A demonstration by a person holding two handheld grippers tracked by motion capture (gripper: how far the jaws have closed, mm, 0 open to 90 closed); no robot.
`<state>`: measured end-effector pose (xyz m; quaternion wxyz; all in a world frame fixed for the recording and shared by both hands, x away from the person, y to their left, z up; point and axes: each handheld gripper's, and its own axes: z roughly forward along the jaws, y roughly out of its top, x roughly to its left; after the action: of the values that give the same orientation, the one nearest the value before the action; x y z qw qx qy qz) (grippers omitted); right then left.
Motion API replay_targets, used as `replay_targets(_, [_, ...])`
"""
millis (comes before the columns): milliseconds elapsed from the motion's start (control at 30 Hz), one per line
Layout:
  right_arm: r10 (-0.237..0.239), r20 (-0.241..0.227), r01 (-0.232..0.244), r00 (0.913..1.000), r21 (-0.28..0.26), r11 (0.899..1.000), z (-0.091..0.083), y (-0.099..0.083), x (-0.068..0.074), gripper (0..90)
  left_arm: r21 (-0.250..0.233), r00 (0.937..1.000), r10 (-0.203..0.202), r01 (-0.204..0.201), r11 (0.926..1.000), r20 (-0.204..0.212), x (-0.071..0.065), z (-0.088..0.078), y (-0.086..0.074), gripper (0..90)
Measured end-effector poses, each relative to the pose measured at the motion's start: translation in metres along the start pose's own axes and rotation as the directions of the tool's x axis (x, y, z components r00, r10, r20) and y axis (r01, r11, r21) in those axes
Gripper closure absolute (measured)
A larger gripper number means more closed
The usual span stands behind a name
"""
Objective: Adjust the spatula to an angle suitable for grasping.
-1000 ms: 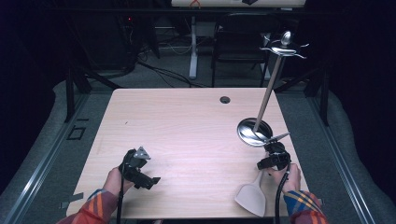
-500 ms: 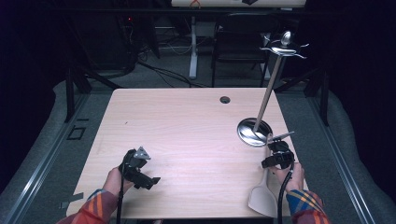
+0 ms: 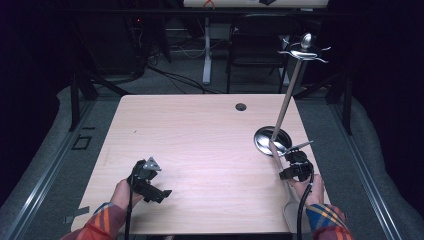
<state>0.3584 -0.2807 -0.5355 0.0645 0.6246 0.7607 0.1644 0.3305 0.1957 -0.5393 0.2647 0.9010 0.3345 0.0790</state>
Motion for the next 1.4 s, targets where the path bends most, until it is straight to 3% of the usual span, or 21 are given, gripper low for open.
replay_targets(33, [-0.004, 0.000, 0.004, 1.0000, -0.011, 1.000, 0.002, 0.000, 0.003, 77.4, 0.000, 1.0000, 0.000, 0.000, 1.0000, 0.000, 0.000, 0.000, 0.000, 0.0])
replay_targets(133, [-0.079, 0.005, 0.079, 0.9969, 0.003, 0.997, 0.004, 0.000, 0.011, 77.8, -0.001, 1.0000, -0.005, 0.005, 1.0000, -0.001, 0.000, 0.001, 0.000, 0.0])
replay_targets(233, [-0.145, 0.016, 0.145, 0.9893, 0.023, 0.989, 0.004, 0.001, 0.018, 77.9, -0.001, 1.0000, -0.003, 0.003, 1.0000, -0.002, 0.000, 0.001, 0.000, 0.0])
replay_targets(267, [-0.210, 0.020, 0.209, 0.9775, 0.028, 0.977, 0.006, 0.000, 0.025, 78.0, -0.002, 1.0000, -0.005, 0.005, 1.0000, -0.002, -0.001, 0.001, 0.000, 0.0])
replay_targets(333, [-0.261, 0.023, 0.260, 0.9650, 0.034, 0.965, 0.006, 0.000, 0.031, 78.0, -0.004, 1.0000, -0.005, 0.005, 1.0000, 0.000, -0.001, 0.001, 0.000, 0.0])
replay_targets(367, [-0.270, 0.025, 0.269, 0.9626, 0.033, 0.963, 0.007, 0.000, 0.034, 77.9, -0.003, 1.0000, -0.005, 0.005, 1.0000, -0.003, -0.001, 0.001, 0.000, 0.0])
replay_targets(533, [-0.357, 0.009, 0.356, 0.9341, 0.037, 0.934, 0.010, 0.002, 0.043, 78.0, 0.002, 1.0000, -0.005, 0.005, 1.0000, -0.005, 0.000, 0.001, 0.001, 0.0])
replay_targets(567, [-0.357, 0.009, 0.356, 0.9341, 0.037, 0.934, 0.010, 0.002, 0.043, 78.0, 0.002, 1.0000, -0.005, 0.005, 1.0000, -0.005, 0.000, 0.001, 0.001, 0.0])
replay_targets(600, [-0.392, -0.001, 0.391, 0.9201, 0.035, 0.920, 0.011, 0.003, 0.050, 78.0, 0.002, 1.0000, -0.005, 0.005, 1.0000, -0.005, 0.000, 0.002, 0.001, 0.0])
replay_targets(667, [-0.432, -0.023, 0.433, 0.9014, 0.032, 0.901, 0.013, 0.004, 0.055, 77.9, 0.008, 1.0000, -0.005, 0.005, 1.0000, -0.001, 0.001, 0.002, 0.001, 0.0])
replay_targets(800, [-0.476, -0.023, 0.476, 0.8792, 0.061, 0.877, 0.017, 0.008, 0.063, 77.6, 0.005, 1.0000, -0.006, 0.006, 1.0000, -0.001, 0.000, 0.001, 0.000, 0.0])
replay_targets(867, [-0.453, -0.050, 0.456, 0.8899, 0.051, 0.889, 0.018, 0.008, 0.062, 77.3, 0.006, 1.0000, -0.005, 0.004, 1.0000, 0.002, 0.000, 0.000, -0.001, 0.0])
replay_targets(1000, [-0.460, -0.041, 0.462, 0.8870, 0.064, 0.885, 0.016, 0.008, 0.063, 76.6, 0.002, 1.0000, -0.004, 0.004, 1.0000, -0.006, 0.000, -0.001, -0.002, 0.0])
replay_targets(1067, [-0.485, -0.008, 0.484, 0.8743, 0.088, 0.871, 0.013, 0.009, 0.066, 76.6, -0.001, 0.9999, -0.008, 0.008, 1.0000, -0.009, 0.000, -0.002, -0.003, 0.0])
replay_targets(1100, [-0.479, -0.009, 0.478, 0.8777, 0.084, 0.874, 0.013, 0.008, 0.067, 76.7, -0.001, 0.9999, -0.008, 0.008, 1.0000, -0.009, 0.000, -0.002, -0.003, 0.0])
replay_targets(1167, [-0.497, 0.005, 0.494, 0.8678, 0.102, 0.864, 0.013, 0.009, 0.069, 76.7, 0.000, 0.9999, -0.008, 0.008, 1.0000, -0.008, 0.000, -0.002, -0.003, 0.0])
replay_targets(1233, [-0.496, 0.010, 0.492, 0.8685, 0.101, 0.865, 0.014, 0.009, 0.070, 76.7, -0.001, 0.9999, -0.011, 0.011, 0.9999, -0.012, 0.001, -0.002, -0.004, 0.0])
replay_targets(1267, [-0.512, 0.029, 0.505, 0.8584, 0.127, 0.854, 0.013, 0.011, 0.070, 76.7, 0.000, 0.9999, -0.012, 0.012, 0.9999, -0.005, 0.001, -0.002, -0.004, 0.0])
replay_targets(1300, [-0.501, 0.013, 0.496, 0.8656, 0.115, 0.861, 0.014, 0.010, 0.070, 76.7, 0.000, 0.9999, -0.011, 0.011, 0.9999, -0.011, 0.001, -0.002, -0.004, 0.0])
replay_targets(1367, [-0.501, 0.019, 0.495, 0.8654, 0.121, 0.860, 0.017, 0.009, 0.071, 76.4, 0.002, 0.9999, -0.013, 0.013, 0.9999, -0.011, 0.001, -0.002, -0.004, 0.0])
replay_targets(1400, [-0.512, 0.025, 0.504, 0.8589, 0.139, 0.853, 0.018, 0.010, 0.071, 76.3, 0.000, 0.9998, -0.012, 0.012, 0.9999, -0.013, 0.001, -0.003, -0.005, 0.0])
